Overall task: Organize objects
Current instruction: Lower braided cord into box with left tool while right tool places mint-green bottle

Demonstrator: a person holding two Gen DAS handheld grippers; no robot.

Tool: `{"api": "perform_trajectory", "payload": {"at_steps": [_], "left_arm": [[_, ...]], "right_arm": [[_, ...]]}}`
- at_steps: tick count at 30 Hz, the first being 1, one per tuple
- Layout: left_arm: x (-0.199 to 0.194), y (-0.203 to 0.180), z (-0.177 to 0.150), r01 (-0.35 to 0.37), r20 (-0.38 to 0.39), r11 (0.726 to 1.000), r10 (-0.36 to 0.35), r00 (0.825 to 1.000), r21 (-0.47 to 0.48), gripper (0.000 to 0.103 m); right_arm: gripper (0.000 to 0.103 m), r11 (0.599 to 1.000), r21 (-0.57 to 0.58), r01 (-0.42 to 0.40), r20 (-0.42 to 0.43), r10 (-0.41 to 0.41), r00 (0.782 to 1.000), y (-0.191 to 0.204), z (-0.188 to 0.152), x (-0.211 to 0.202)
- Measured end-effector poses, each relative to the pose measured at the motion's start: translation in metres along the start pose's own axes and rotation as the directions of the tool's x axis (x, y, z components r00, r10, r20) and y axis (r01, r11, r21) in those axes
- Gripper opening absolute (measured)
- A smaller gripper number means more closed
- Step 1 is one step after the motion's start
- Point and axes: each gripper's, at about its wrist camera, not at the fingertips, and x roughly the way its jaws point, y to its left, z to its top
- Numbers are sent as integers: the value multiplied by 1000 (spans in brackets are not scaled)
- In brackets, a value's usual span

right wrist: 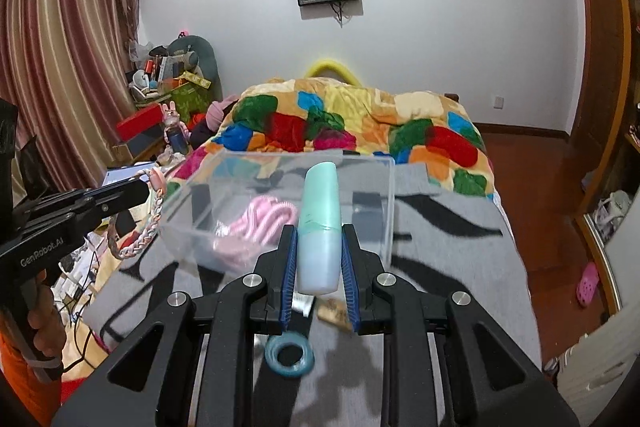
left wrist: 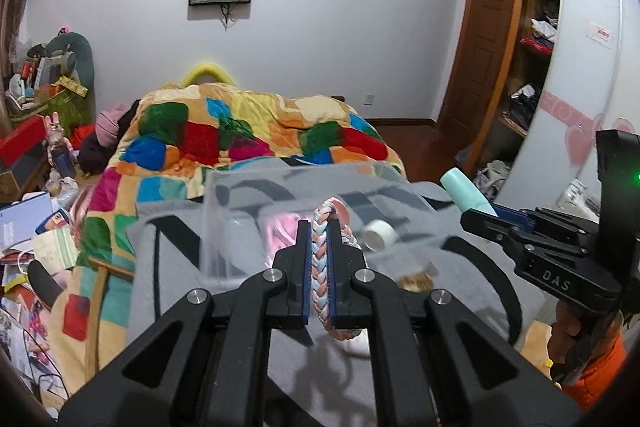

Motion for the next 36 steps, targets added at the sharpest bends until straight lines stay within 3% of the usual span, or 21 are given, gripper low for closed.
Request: {"api": "perform_trajectory", "payload": {"at_steps": [11,21,28,36], "left_arm": [[64,35,11,-132,-110,991,129,985,-19,5],[102,48,6,-174,-182,984,167,969,-24,5],[113,52,-3,-161,-231,986,147,962,-40,6],[100,47,-6,-138,-228,989,124,966,-45,39]], "right_arm": [[19,999,15,-29,-85,30,996,9,12,61],[19,999,-17,-34,-190,31,981,23,13,114],[19,999,-42,-29,-232,18,973,30,7,129],[20,997,-73,-23,-233,6,972,35,10,123]]}}
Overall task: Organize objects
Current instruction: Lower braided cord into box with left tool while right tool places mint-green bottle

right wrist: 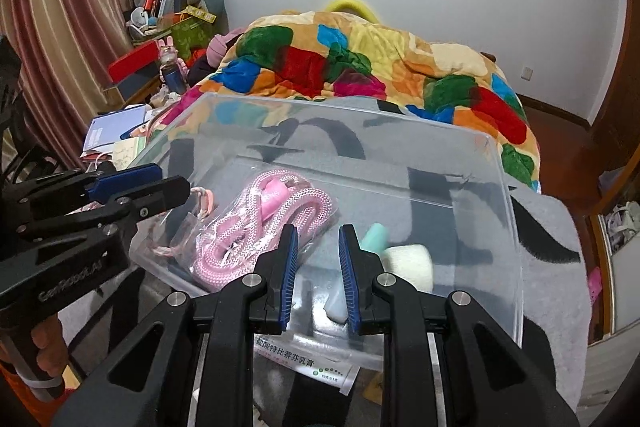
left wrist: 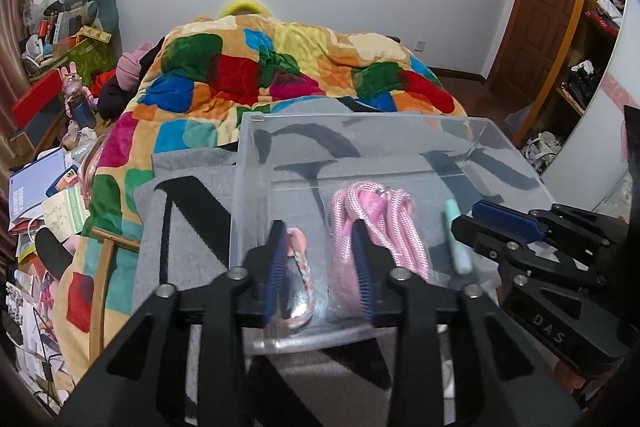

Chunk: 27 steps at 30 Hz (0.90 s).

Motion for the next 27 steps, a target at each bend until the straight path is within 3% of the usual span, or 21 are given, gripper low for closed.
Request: {"api": "perform_trajectory", "payload": {"at_steps": [6,11,13,19,22,27], "left_arm": [[-26,-4,-3,15,42,1000,-16,999,5,60],[-51,-6,-8,15,83,1000,-16,996,6,86],[-60,-6,-11,19,96,1000,-20,995,3,90],[-73,-12,-28,38,85,999,-39,996,25,92],[-73,-16,-40,44,68,999,-46,997,30,97],[-63,-27,-64,52,6,996,-53,999,67,97]], "right_arm": [[39,1000,-11,5,30,-5,1000,1,-6,-18],[55,1000,-2,-7,71,7,997,-4,-13,-42],[58,1000,4,-9,90,8,996,-8,-18,-54],[67,1000,21,-15,122,12,992,-18,-38,-81],[67,1000,0,-21,102,21,995,-19,-52,-85],[67,999,-33,-13,53,15,998,-18,-76,-82]]}}
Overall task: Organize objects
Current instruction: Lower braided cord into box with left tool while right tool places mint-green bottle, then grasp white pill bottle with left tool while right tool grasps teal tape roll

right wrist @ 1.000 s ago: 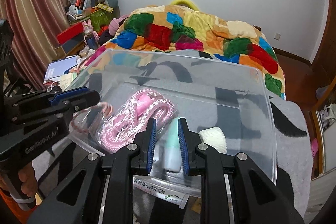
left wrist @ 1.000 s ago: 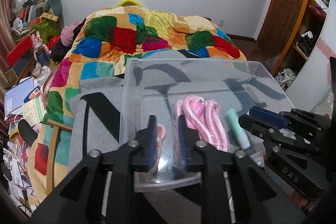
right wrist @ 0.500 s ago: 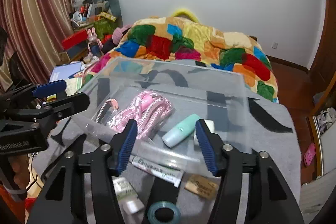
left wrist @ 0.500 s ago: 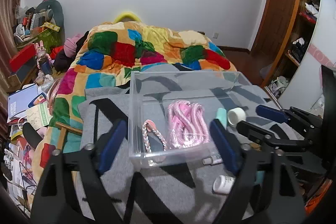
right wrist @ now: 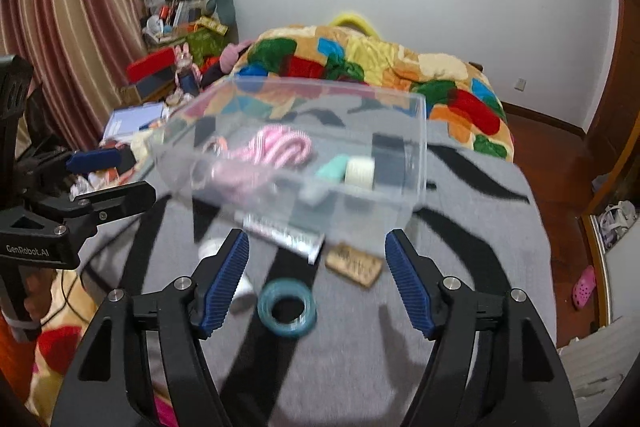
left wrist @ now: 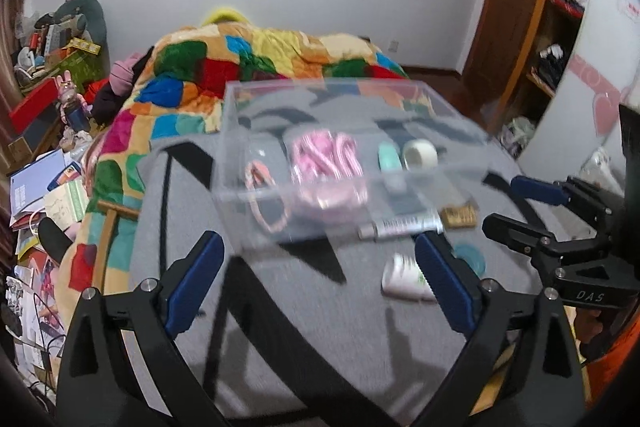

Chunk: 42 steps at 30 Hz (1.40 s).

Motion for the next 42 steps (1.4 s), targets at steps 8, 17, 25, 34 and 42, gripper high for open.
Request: {"api": "perform_trajectory", "payload": {"at_steps": [8,17,25,34,42], "left_arm": [[13,-16,-31,14,-73,999,-11,997,46,97],[30,-34,-42,77,-127,995,-69,989,61,97],[47,-55,-33,101,-115,992,-91,989,80,95],[54,-55,-30,123,-106,990,-115,988,73,51],[22,-39,-13,94,-1,994,-94,996,48,51]], "right_arm": [[67,999,-6,-45,-76,44,996,9,-29,20],[36,996,31,-81,-112,84,990,4,-42,33],[35,998,56,-38,-72,42,997,-8,-45,18],[35,996,88,-34,-39,38,999,-17,-40,9],[35,993,99,-66,28,64,998,-12,-20,-1]]}}
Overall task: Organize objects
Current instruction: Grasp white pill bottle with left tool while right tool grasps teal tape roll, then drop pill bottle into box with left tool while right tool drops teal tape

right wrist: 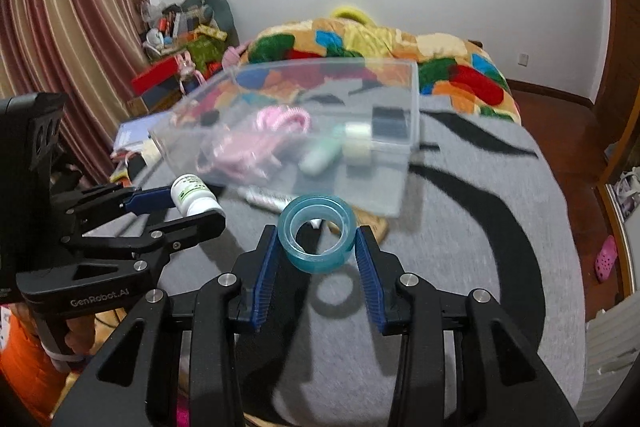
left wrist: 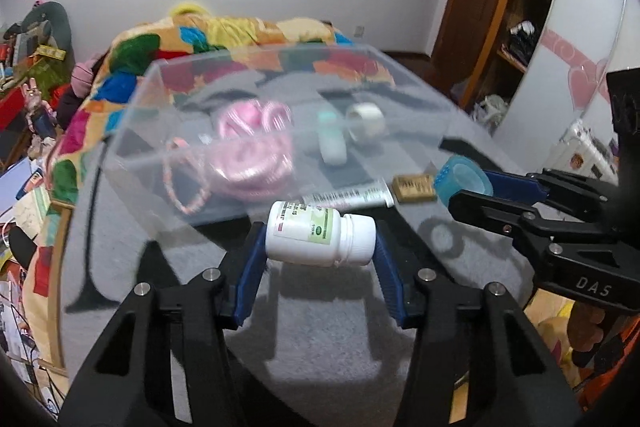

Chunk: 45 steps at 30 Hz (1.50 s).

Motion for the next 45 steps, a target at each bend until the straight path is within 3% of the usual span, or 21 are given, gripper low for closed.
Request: {"api": "perform_trajectory", "payload": {"at_steps": [13,20,29,39,45], "left_arm": [[-32,43,56,-50,142,995,61,988,-81,51],[-7,58,72,-51,101,993,62,993,-108,51],[38,59,69,-34,5,993,35,999,-116,51],[40,58,70,-53,-4,994,53,999,-101,52],[23,55,70,-64,20,993,67,998,-98,68]], "right_arm": [[35,1000,-26,-5,112,8,994,20,64,3],[35,1000,-13,1,90,0,996,20,81,27],[35,1000,14,6,-16,-5,1000,10,84,77],[36,999,-22,28,-37,-29,999,11,78,82],[42,999,-36,23,-6,-24,1000,14,78,63]]}}
